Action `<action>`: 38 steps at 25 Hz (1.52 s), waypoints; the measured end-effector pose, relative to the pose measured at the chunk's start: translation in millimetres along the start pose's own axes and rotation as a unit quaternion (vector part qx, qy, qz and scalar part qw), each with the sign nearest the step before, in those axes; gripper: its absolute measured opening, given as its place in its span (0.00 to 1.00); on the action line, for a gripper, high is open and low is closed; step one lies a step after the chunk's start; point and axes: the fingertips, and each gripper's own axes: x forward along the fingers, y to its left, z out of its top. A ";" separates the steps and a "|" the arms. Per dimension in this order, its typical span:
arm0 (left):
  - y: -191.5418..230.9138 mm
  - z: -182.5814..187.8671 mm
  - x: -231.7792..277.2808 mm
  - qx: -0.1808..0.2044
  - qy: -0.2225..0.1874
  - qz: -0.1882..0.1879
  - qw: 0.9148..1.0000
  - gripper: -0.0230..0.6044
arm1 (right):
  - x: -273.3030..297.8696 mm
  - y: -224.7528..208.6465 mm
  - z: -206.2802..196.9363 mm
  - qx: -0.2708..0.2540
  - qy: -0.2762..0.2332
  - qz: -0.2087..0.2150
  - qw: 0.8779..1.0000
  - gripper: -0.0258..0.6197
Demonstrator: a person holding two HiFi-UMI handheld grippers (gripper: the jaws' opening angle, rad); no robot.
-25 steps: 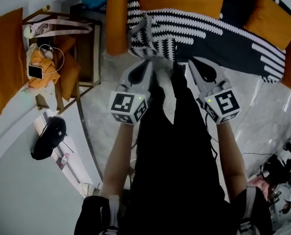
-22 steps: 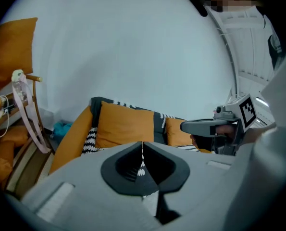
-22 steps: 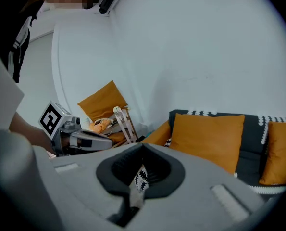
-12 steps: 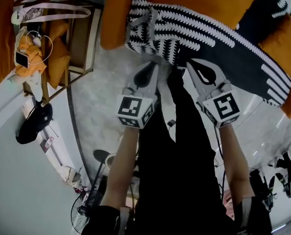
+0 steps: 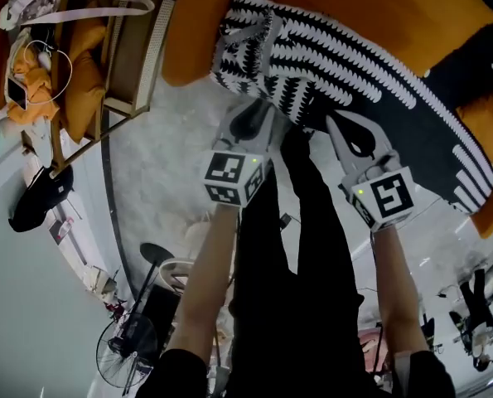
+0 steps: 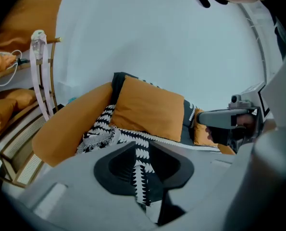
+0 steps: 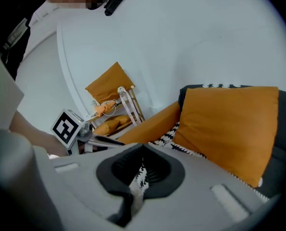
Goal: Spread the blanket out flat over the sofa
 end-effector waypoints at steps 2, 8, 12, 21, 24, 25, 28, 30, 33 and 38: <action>11.7 -11.1 15.3 -0.002 0.009 0.008 1.000 0.19 | 11.9 -8.4 -8.6 0.001 0.006 0.003 1.000 0.04; 45.5 -34.3 58.0 0.009 0.040 0.020 0.999 0.23 | 40.0 -21.5 -11.0 -0.009 0.026 0.007 1.000 0.04; 67.4 -46.6 81.7 0.013 0.053 0.031 0.998 0.28 | 47.2 -27.3 -14.6 -0.006 0.036 -0.002 0.999 0.04; 108.5 -81.4 132.1 0.029 0.097 0.063 0.993 0.35 | 61.8 -41.4 -40.3 -0.005 0.059 0.004 0.998 0.04; 110.6 -83.7 141.3 0.024 0.106 0.054 0.993 0.35 | 65.3 -41.3 -41.9 -0.005 0.068 0.007 0.998 0.04; 110.3 -84.3 144.3 0.031 0.111 0.051 0.992 0.35 | 66.5 -40.7 -42.6 -0.005 0.069 0.009 0.998 0.04; 110.0 -86.0 153.1 0.060 0.122 0.047 0.990 0.33 | 69.5 -38.9 -46.9 -0.005 0.072 0.015 0.997 0.04; 108.8 -88.9 159.1 0.068 0.126 0.042 0.989 0.32 | 71.5 -38.9 -50.9 -0.004 0.072 0.018 0.997 0.04; 105.2 -94.3 164.9 0.075 0.132 0.037 0.988 0.27 | 72.9 -38.1 -56.1 0.002 0.073 0.020 0.997 0.04; 104.4 -92.2 160.1 0.077 0.134 0.046 0.987 0.17 | 68.9 -28.0 -57.5 0.011 0.079 0.023 0.997 0.04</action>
